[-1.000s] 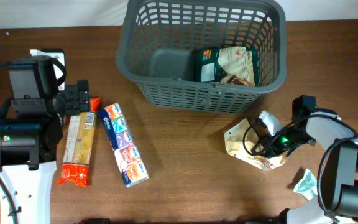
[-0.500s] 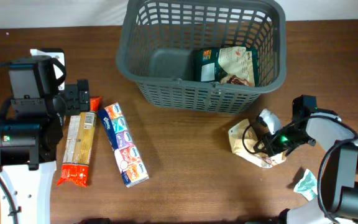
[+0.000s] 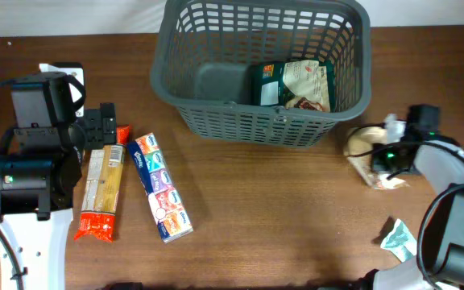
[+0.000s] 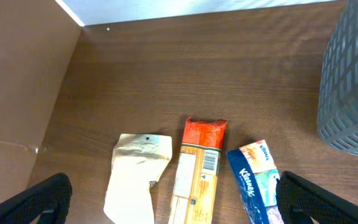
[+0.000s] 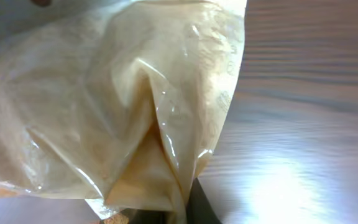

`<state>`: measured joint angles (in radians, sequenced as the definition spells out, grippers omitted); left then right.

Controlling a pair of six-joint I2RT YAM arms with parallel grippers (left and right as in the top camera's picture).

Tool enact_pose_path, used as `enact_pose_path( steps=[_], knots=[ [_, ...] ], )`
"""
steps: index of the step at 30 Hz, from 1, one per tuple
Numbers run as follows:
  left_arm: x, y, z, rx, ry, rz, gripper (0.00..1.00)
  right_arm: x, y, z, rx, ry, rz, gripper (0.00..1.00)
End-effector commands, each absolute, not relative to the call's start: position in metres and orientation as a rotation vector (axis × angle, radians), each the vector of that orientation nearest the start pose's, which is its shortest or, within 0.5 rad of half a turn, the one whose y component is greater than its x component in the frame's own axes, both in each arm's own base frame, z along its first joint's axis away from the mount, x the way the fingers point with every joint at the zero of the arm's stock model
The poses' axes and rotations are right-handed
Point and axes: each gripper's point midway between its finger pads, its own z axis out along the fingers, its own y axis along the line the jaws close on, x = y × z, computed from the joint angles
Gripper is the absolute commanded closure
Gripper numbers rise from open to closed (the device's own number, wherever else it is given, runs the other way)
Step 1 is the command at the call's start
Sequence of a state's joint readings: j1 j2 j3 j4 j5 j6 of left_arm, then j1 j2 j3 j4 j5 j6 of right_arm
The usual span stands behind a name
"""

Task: Pack container
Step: 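Lift the beige bag with the right gripper and drop it into the basket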

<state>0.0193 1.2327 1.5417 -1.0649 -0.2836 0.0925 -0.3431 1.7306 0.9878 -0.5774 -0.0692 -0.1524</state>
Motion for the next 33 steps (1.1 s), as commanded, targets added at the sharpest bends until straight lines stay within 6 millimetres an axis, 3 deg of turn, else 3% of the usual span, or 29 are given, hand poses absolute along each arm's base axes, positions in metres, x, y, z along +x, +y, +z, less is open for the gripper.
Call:
enact_pose_path(
  steps=[1, 5, 8, 10, 13, 16, 18, 19, 21, 25, 27, 29, 31, 33],
  knots=[
    [0.321, 0.054, 0.332, -0.021, 2.316, 0.392, 0.01, 0.321, -0.148, 0.017, 0.525, 2.848, -0.159, 0.96],
    [0.321, 0.054, 0.333, -0.021, 2.314, 0.392, 0.01, 0.339, -0.159, 0.038, 0.530, 2.788, -0.168, 0.97],
    [0.323, 0.054, 0.334, -0.022, 2.306, 0.392, 0.01, 0.364, -0.168, 0.072, 0.512, 2.701, -0.177, 0.96],
    [0.324, 0.054, 0.335, -0.023, 2.301, 0.391, 0.01, 0.384, -0.174, 0.106, 0.492, 2.614, -0.180, 0.96],
    [0.323, 0.054, 0.335, -0.024, 2.302, 0.391, 0.01, 0.419, -0.175, 0.174, 0.430, 2.447, -0.126, 0.97],
    [0.323, 0.054, 0.335, -0.023, 2.303, 0.391, 0.01, 0.450, -0.159, 0.248, 0.327, 2.273, 0.003, 0.96],
    [0.323, 0.054, 0.335, -0.023, 2.302, 0.391, 0.01, 0.466, -0.138, 0.302, 0.252, 2.149, 0.118, 0.96],
    [0.323, 0.054, 0.335, -0.023, 2.302, 0.391, 0.01, 0.474, -0.117, 0.339, 0.197, 2.071, 0.198, 0.96],
    [0.323, 0.054, 0.335, -0.023, 2.302, 0.391, 0.01, 0.481, -0.081, 0.388, 0.102, 1.967, 0.306, 0.97],
    [0.323, 0.054, 0.335, -0.023, 2.302, 0.391, 0.01, 0.479, -0.001, 0.456, -0.122, 1.821, 0.416, 0.96],
    [0.323, 0.054, 0.335, -0.023, 2.303, 0.390, 0.01, 0.475, 0.043, 0.470, -0.218, 1.788, 0.468, 0.96],
    [0.323, 0.054, 0.335, -0.023, 2.303, 0.390, 0.01, 0.471, 0.083, 0.466, -0.304, 1.792, 0.496, 0.96],
    [0.323, 0.054, 0.335, -0.023, 2.303, 0.390, 0.01, 0.471, 0.119, 0.445, -0.411, 1.839, 0.459, 0.96],
    [0.324, 0.053, 0.335, -0.021, 2.303, 0.385, 0.01, 0.475, 0.144, 0.414, -0.470, 1.922, 0.384, 0.96]
  ],
)
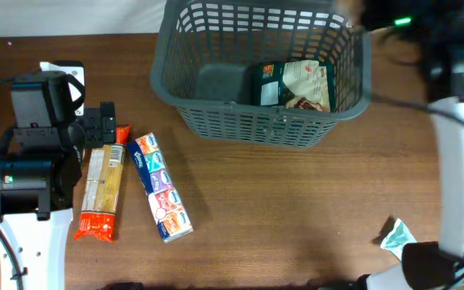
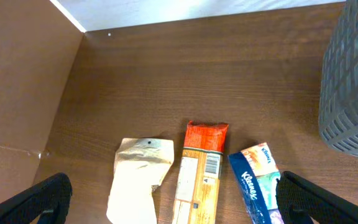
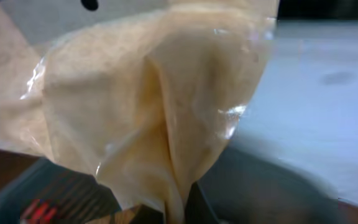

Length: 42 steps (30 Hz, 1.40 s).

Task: Pack container
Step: 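Lift the beige bag with the right gripper and drop it into the basket, then move the right gripper to the mint-green wipes pouch and grasp it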

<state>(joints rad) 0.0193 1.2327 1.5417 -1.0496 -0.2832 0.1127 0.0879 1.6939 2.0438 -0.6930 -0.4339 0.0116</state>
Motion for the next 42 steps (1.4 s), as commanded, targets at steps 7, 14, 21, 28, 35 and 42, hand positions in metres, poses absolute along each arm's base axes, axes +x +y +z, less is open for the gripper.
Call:
enact_pose_path(
  steps=[7, 14, 21, 28, 35, 42],
  knots=[
    [0.323, 0.053, 0.334, -0.019, 2.304, 0.382, 0.01, 0.494, 0.174, 0.306, -0.591, 2.189, 0.155, 0.96],
    [0.323, 0.053, 0.334, -0.019, 2.303, 0.382, 0.01, 0.498, 0.174, 0.279, -0.606, 2.259, 0.153, 0.01],
    [0.322, 0.053, 0.333, -0.018, 2.311, 0.383, 0.01, 0.501, 0.125, 0.366, -0.373, 2.110, -0.020, 0.01],
    [0.321, 0.053, 0.332, -0.017, 2.318, 0.383, 0.01, 0.436, -0.076, 0.371, 1.018, 1.944, -0.304, 0.01],
    [0.323, 0.053, 0.333, -0.018, 2.309, 0.382, 0.01, 0.332, -0.173, 0.306, 1.893, 1.690, -0.382, 0.01],
    [0.323, 0.053, 0.333, -0.018, 2.310, 0.382, 0.01, 0.285, -0.189, 0.262, 2.437, 1.555, -0.122, 0.01]
  ],
)
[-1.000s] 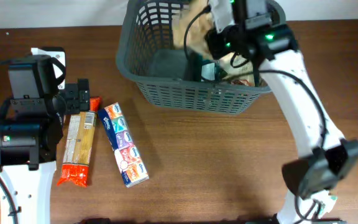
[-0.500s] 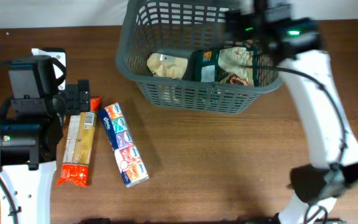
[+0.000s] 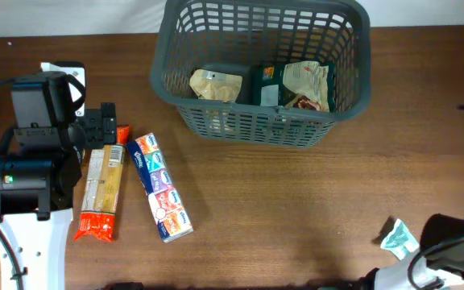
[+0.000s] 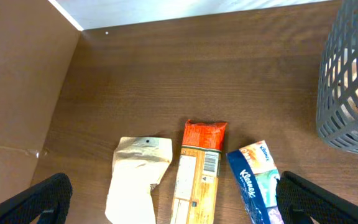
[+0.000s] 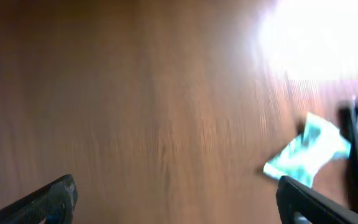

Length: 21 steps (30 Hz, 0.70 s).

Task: Pack container
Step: 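Move the right gripper to the mint-green wipes pouch and grasp it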

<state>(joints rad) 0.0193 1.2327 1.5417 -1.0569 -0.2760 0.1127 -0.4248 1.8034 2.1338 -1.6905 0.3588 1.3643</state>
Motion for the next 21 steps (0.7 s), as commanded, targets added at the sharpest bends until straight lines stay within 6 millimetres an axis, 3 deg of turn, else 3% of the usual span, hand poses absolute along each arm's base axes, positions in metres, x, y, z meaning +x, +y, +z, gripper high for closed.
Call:
enact_pose_path(
  steps=[1, 6, 8, 10, 15, 21],
  knots=[
    [0.323, 0.053, 0.333, -0.017, 2.310, 0.380, 0.01, 0.279, -0.194, 0.259, -2.865, -1.778, 0.151, 0.00],
    [0.324, 0.044, 0.332, 0.013, 2.313, 0.324, 0.01, 0.238, -0.208, 0.214, -2.912, -1.343, 0.271, 0.02],
    [0.324, 0.044, 0.332, 0.013, 2.313, 0.324, 0.01, 0.218, -0.200, 0.186, -2.877, -1.127, 0.319, 0.04],
    [0.324, 0.044, 0.332, 0.013, 2.313, 0.324, 0.01, 0.200, -0.186, 0.152, -2.810, -0.969, 0.350, 0.15],
    [0.324, 0.044, 0.332, 0.013, 2.312, 0.324, 0.01, 0.184, -0.146, 0.073, -2.671, -0.803, 0.223, 0.16],
    [0.324, 0.044, 0.332, 0.013, 2.313, 0.324, 0.01, 0.166, -0.114, 0.021, -2.606, -0.732, 0.144, 0.17]
  ],
)
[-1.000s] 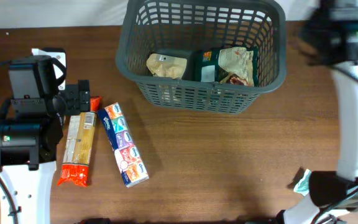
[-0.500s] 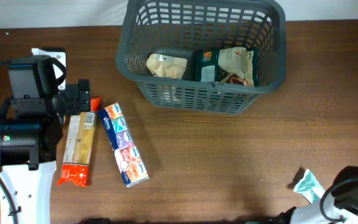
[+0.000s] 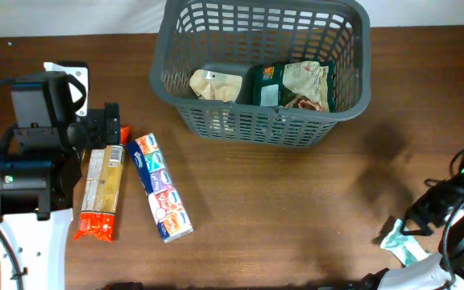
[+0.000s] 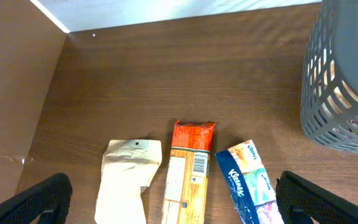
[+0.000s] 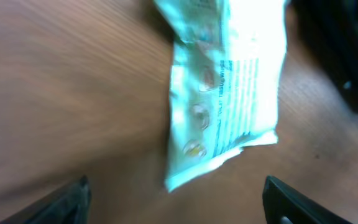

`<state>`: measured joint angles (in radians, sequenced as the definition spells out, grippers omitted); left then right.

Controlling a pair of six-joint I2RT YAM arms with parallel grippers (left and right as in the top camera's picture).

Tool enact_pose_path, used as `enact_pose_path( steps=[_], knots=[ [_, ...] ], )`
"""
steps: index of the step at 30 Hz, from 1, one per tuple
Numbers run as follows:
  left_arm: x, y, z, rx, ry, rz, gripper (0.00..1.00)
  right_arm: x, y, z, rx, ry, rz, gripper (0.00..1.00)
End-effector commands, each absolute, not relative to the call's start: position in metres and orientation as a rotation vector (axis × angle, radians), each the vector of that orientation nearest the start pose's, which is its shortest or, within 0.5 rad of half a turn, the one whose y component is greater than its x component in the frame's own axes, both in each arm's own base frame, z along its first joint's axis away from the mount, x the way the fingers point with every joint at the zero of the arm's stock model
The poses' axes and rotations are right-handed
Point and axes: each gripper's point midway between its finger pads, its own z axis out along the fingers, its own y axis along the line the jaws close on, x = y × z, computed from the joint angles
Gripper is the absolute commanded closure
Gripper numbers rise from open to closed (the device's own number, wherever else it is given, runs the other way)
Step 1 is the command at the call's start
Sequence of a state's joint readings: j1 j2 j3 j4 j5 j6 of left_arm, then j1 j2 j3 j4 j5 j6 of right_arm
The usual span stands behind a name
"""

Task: Pack container
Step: 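Move the right gripper to the mint-green wipes pouch and grasp it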

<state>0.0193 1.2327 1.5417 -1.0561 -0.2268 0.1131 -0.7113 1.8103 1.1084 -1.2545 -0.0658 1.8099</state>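
The grey basket [image 3: 256,125] stands at the back and holds a beige pouch [image 3: 216,83] and a green packet [image 3: 292,83]. Left of it on the table lie an orange pasta packet [image 3: 103,193] and a Kleenex tissue pack [image 3: 161,188]. A white paper bag [image 4: 126,180] shows beside them in the left wrist view. My left gripper [image 4: 179,205] hovers open above these, empty. A small teal packet [image 5: 225,93] lies at the front right. My right gripper [image 5: 179,205] is open just over it, holding nothing.
The basket's wall [image 4: 340,81] rises at the right of the left wrist view. The left arm's base [image 3: 22,177] fills the table's left edge. The right arm [image 3: 457,217] reaches in at the front right corner. Bare brown table lies between the tissue pack and the teal packet.
My right gripper was open high over bare table with the teal packet far off. Now it is low, right at the teal packet. The left gripper shifted slightly.
My right gripper was shut on the beige pouch on the table right of the basket. Then it held the pouch up by the basket's far right corner. Later the pouch lay inside the basket and the gripper was open. Now it is over the teal packet.
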Motion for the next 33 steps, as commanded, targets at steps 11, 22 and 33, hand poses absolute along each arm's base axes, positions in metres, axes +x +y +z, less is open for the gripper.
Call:
enact_pose_path(
  steps=[11, 22, 33],
  knots=[
    [0.325, 0.042, 0.332, 0.019, 2.312, 0.309, 0.01, 0.129, -0.130, 0.008, -2.625, -0.838, 0.406, 0.19],
    [0.325, 0.042, 0.332, 0.021, 2.312, 0.307, 0.01, 0.115, -0.144, 0.011, -2.640, -0.883, 0.558, 0.95],
    [0.326, 0.042, 0.332, 0.020, 2.309, 0.307, 0.01, 0.123, -0.161, 0.005, -2.661, -1.035, 0.554, 0.96]
  ],
)
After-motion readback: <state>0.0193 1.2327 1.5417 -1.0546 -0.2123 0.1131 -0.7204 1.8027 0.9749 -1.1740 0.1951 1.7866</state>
